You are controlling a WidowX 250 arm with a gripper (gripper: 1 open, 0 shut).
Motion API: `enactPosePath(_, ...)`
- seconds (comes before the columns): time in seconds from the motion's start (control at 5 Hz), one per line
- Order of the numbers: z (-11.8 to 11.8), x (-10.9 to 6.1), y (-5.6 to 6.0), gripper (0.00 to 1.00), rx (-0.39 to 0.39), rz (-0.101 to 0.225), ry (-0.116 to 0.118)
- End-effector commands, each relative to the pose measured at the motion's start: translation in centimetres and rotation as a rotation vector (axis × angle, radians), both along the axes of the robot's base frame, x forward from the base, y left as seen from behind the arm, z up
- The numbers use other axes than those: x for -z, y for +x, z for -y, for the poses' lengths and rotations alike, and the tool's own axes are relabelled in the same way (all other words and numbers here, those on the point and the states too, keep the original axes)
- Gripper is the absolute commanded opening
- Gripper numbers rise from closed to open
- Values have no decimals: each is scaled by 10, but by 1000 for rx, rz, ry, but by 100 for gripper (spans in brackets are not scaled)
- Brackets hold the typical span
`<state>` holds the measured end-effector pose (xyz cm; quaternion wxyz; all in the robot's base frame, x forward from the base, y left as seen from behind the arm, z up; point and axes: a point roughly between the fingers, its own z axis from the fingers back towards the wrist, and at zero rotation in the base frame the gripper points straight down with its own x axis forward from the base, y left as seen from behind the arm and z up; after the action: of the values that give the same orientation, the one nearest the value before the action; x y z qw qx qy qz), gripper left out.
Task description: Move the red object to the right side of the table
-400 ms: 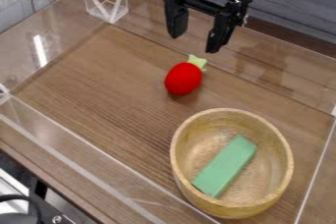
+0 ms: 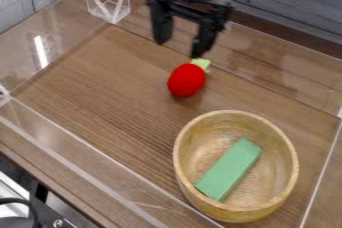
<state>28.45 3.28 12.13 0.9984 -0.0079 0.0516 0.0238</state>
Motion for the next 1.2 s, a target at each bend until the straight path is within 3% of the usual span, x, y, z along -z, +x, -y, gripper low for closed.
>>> enactPosePath(0.0, -47, -22, 1, 100, -79, 92, 31)
enactPosePath(0.2, -93, -27, 1, 100, -147, 131, 48)
enactPosePath(0.4, -135, -26, 1, 100, -166, 151, 56)
enactPosePath(0.6, -167, -17, 10, 100, -171, 176, 52)
enactPosePath(1.0, -145, -10, 31, 100, -104, 185, 17)
